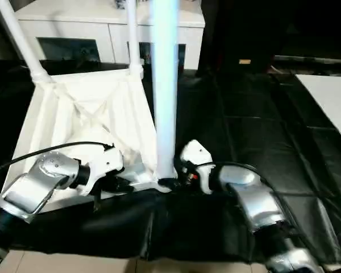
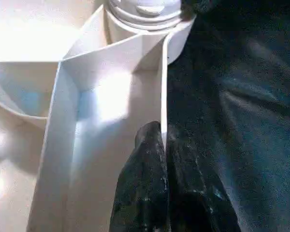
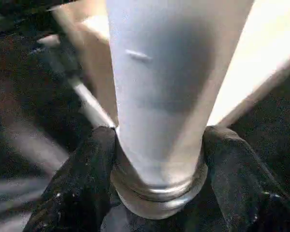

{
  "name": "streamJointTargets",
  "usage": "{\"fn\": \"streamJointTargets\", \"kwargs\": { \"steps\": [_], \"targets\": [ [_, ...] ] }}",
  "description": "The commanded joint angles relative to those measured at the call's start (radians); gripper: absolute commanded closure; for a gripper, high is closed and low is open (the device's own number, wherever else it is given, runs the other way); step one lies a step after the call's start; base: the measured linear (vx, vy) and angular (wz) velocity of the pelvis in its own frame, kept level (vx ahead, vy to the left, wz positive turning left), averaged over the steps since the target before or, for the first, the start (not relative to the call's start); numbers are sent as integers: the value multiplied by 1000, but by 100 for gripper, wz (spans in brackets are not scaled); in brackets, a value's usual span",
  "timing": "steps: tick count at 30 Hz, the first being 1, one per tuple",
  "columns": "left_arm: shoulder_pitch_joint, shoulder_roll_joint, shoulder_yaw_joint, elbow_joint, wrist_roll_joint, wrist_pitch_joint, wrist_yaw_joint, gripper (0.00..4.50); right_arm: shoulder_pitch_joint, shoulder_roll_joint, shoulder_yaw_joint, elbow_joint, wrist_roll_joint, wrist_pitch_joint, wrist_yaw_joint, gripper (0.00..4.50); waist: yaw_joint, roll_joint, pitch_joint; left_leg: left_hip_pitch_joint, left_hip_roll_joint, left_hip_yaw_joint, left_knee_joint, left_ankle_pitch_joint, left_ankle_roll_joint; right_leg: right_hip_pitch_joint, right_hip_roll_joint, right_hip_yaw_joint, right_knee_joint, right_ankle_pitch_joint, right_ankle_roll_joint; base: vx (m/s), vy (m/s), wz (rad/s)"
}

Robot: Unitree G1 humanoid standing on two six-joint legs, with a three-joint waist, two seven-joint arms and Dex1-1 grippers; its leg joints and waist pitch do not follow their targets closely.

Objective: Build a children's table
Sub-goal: Rotate leg to tighten

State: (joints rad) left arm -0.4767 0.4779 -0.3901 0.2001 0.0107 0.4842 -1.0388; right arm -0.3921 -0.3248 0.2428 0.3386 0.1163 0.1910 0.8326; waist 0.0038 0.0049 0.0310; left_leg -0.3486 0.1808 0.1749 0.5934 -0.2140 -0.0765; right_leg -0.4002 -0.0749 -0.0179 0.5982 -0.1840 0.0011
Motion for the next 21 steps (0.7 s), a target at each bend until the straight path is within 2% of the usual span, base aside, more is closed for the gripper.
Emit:
{"fn": "streamJointTargets", "kwargs": {
  "steps": [1,2,3,4,6,8,9,11,12,14,17,18,19,21],
  "targets": [
    [-16,-61,-16,68,29,26,95,450,-35,42,-48,85,-56,39,-212,198,-5,-4,-37,-3,29,-6,-76,-220,21,42,-43,24,-72,-279,-240,0,0,0],
    [-30,-93,-6,98,32,33,135,450,-43,70,-67,106,-59,57,-280,198,-7,-4,-38,-3,29,-9,-77,-240,9,42,-44,24,-74,-321,-223,-60,0,-3],
    [-39,-114,0,116,30,41,155,450,-46,87,-77,116,-62,67,-321,198,-9,-3,-37,0,29,-12,-78,-270,-9,36,-45,25,-82,-380,-187,-51,8,-3],
    [-52,-144,8,142,33,51,193,450,-51,111,-92,131,-62,84,-373,198,-11,-5,-39,-2,29,-13,-78,-273,-9,37,-43,25,-81,-378,-181,-51,8,-3],
    [-65,-173,14,167,37,60,230,450,-57,134,-104,146,-64,102,-423,198,-14,-4,-42,-3,29,-12,-79,-264,-6,36,-42,27,-80,-331,-184,0,0,0],
    [-109,-254,30,246,57,74,347,450,-82,197,-124,199,-81,140,-565,198,-16,-3,-43,-6,27,-9,-76,-240,2,37,-40,28,-78,-282,-195,0,0,0],
    [-121,-275,32,268,63,75,377,450,-90,214,-128,215,-90,146,-606,198,-18,-3,-43,-5,24,-9,-75,-242,-2,34,-39,27,-80,-293,-197,0,0,0],
    [-154,-328,35,332,87,51,439,450,-126,275,-150,273,-91,144,-697,198,-19,-4,-45,-8,23,-10,-74,-237,2,35,-43,28,-82,-287,-193,0,0,0],
    [-165,-342,32,352,96,39,451,450,-140,291,-143,291,-105,139,-722,198,-18,-4,-46,-7,23,-12,-75,-235,1,38,-43,27,-81,-284,-192,0,0,0],
    [-176,-348,21,366,104,25,446,450,-153,300,-110,291,-132,118,-718,198,-19,-4,-47,-9,24,-12,-75,-229,6,39,-42,26,-79,-255,-193,0,0,0],
    [-175,-339,17,366,104,19,434,450,-141,303,-123,254,-110,90,-693,198,-15,-4,-50,-11,26,-11,-73,-198,27,45,-43,26,-72,-172,-210,0,0,0],
    [-174,-335,15,368,107,15,433,450,-136,304,-131,241,-103,83,-689,143,-15,-1,-50,-11,27,-11,-73,-194,30,44,-43,26,-71,-162,-214,0,0,0],
    [-170,-326,14,367,108,12,427,450,-129,299,-136,221,-95,76,-675,130,-15,-3,-49,-11,27,-10,-73,-194,35,45,-43,25,-71,-158,-218,0,0,0],
    [-167,-315,16,371,111,3,424,450,-120,284,-134,195,-107,61,-679,131,-13,0,-48,-11,28,-10,-74,-198,38,45,-44,25,-72,-163,-222,0,0,0]
  ]
}}
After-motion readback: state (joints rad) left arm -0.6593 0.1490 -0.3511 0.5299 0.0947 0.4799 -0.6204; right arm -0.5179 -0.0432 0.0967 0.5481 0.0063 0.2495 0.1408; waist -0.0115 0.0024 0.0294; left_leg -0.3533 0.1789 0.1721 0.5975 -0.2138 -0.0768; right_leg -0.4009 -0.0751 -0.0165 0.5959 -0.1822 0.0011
